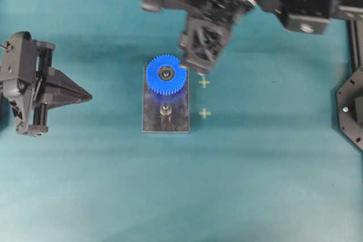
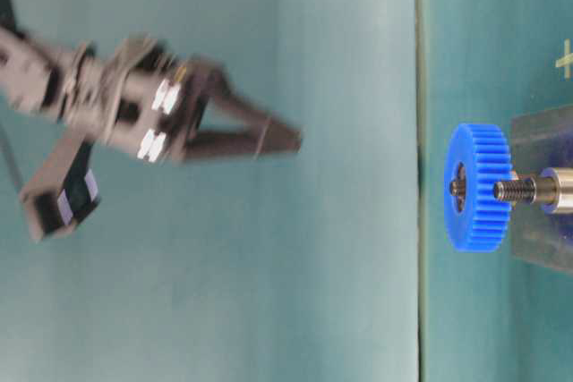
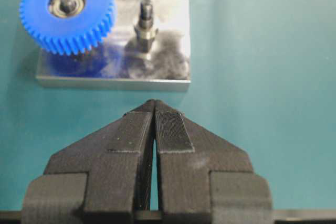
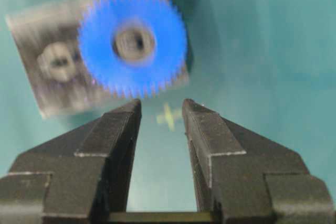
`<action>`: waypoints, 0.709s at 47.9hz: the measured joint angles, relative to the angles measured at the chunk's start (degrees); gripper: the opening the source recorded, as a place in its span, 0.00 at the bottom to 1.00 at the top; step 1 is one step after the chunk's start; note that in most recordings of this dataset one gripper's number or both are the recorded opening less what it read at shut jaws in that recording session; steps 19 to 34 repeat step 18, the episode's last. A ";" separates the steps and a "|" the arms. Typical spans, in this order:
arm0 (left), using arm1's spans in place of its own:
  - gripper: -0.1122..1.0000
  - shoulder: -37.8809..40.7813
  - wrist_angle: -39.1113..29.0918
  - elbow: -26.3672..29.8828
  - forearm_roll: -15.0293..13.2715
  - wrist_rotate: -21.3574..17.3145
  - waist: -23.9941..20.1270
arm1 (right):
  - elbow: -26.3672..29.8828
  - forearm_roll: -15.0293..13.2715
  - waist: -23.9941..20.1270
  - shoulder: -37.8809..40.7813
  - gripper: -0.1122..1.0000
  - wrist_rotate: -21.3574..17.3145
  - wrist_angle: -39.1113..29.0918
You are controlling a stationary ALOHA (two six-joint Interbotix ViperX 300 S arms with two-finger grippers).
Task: Fit the large gear onto the shaft.
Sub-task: 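Open the right gripper and withdraw it up and right from the gear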
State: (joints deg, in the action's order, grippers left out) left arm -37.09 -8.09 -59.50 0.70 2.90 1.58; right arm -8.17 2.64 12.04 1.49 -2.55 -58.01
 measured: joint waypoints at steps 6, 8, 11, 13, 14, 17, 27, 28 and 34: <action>0.10 -0.09 0.35 0.00 0.00 -0.53 -0.09 | -6.06 0.00 -0.18 -3.60 0.43 0.09 7.65; 0.10 -0.09 0.53 0.00 0.00 -0.62 -0.09 | -8.53 0.00 -0.26 -4.92 0.43 0.09 10.90; 0.10 -0.18 0.79 0.00 0.00 -0.62 -0.09 | -12.30 0.00 -0.35 -6.77 0.43 0.09 16.08; 0.10 -0.26 0.88 0.00 0.00 -0.70 0.00 | -15.38 0.00 -0.53 -8.26 0.43 0.00 20.39; 0.10 -0.18 0.79 0.00 0.00 -0.70 -0.09 | -16.70 0.00 -0.53 -8.79 0.43 0.09 21.97; 0.10 -0.18 0.88 -0.09 0.00 -0.62 0.00 | -20.30 0.00 -0.70 -10.28 0.43 0.00 26.10; 0.10 -0.26 0.88 -0.09 0.00 -0.62 -0.09 | -21.36 -0.09 -0.79 -10.81 0.43 0.00 27.25; 0.10 -0.26 0.88 -0.09 0.00 -0.62 -0.09 | -21.36 -0.09 -0.79 -10.81 0.43 0.00 27.25; 0.10 -0.26 0.88 -0.09 0.00 -0.62 -0.09 | -21.36 -0.09 -0.79 -10.81 0.43 0.00 27.25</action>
